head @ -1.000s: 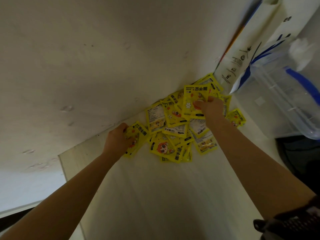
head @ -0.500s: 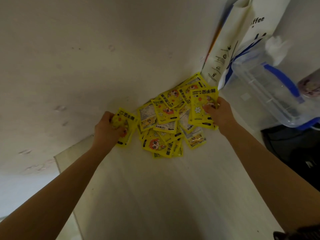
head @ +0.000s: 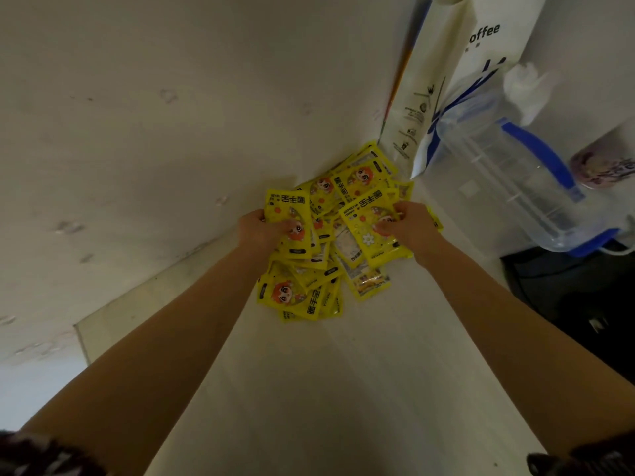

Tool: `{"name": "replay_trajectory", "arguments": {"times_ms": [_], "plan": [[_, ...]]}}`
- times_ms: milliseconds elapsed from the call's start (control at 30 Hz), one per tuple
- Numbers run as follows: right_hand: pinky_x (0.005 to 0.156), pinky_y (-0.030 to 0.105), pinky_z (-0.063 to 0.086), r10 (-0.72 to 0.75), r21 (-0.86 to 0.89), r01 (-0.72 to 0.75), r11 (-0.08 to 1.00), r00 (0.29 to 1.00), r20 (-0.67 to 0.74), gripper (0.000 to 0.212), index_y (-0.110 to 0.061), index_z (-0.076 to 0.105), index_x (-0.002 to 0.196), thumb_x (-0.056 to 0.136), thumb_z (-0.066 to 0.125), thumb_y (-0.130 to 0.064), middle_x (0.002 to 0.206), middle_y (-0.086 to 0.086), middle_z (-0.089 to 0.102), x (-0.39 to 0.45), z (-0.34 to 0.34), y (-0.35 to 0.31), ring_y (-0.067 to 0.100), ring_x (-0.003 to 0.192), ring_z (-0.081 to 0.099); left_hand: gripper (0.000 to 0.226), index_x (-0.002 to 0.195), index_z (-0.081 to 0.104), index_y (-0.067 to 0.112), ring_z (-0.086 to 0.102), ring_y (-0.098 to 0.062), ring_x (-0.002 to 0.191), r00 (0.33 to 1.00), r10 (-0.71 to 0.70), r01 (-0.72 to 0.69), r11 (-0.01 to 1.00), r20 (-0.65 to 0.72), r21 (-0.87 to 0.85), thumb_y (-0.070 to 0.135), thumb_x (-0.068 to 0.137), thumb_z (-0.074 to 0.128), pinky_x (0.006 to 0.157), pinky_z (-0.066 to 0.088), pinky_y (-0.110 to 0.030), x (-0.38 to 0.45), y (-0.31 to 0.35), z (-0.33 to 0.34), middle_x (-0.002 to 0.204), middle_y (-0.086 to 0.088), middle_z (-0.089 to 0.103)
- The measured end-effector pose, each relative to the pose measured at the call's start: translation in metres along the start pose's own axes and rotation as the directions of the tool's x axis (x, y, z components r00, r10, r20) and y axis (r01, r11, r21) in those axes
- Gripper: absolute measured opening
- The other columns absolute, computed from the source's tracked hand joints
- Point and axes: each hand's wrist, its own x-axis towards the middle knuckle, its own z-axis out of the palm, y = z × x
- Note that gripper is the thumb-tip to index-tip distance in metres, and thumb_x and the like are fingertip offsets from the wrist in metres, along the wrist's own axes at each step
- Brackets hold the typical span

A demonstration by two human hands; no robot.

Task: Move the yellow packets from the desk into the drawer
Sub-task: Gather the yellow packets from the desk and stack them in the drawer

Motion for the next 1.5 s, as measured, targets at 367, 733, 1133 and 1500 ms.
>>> {"name": "replay_trajectory", "arguments": {"times_ms": [367,733,1133,1500], "plan": [[0.077,0.028,0.043,0.079,-0.087,-0.070,0.994,0.992,0.098,0.055,-0.004,0.049,0.134,0.083,0.069,-0.004,0.100,0.004,0.060,0.011,0.016,-0.013,0.017,0.092,0.054,0.028,0.094,0.070,0.012,0.070,-0.030,0.084,0.998,-0.047,0.052,0.993,-0.051,0.106,0.009,0.069,0.080,0.079,0.058,-0.049,0.016,0.007,0.025,0.094,-0.013,0.072],[0.064,0.030,0.047,0.160,-0.109,-0.151,0.983,0.984,0.083,0.044,0.011,0.061,0.113,0.077,0.076,-0.008,0.088,0.016,0.065,0.009,0.014,-0.008,0.019,0.074,0.058,0.024,0.094,0.067,0.004,0.067,-0.029,0.079,0.996,-0.057,0.063,0.995,-0.074,0.077,0.002,0.072,0.076,0.071,0.057,-0.041,0.016,0.013,0.031,0.084,-0.012,0.068],[0.093,0.040,0.049,0.205,0.072,-0.218,0.973,0.966,0.157,0.026,0.004,0.066,0.096,0.075,0.076,-0.007,0.085,0.017,0.069,-0.027,-0.008,0.039,0.023,0.081,0.064,0.023,0.090,0.069,0.009,0.070,-0.031,0.080,0.994,-0.104,0.108,0.985,0.032,-0.132,0.000,0.071,0.077,0.076,0.057,-0.051,-0.027,-0.025,0.000,0.093,-0.017,0.071],[0.084,0.056,0.055,0.207,0.293,-0.232,0.928,0.972,0.112,0.034,-0.003,0.063,0.111,0.084,0.069,-0.022,0.107,0.021,0.070,-0.128,-0.019,0.071,0.040,0.096,0.068,0.035,0.111,0.064,0.006,0.072,-0.025,0.075,0.981,-0.118,0.158,0.944,0.152,-0.290,0.001,0.077,0.071,0.060,0.060,-0.042,-0.108,-0.070,-0.031,0.099,-0.014,0.071]]}}
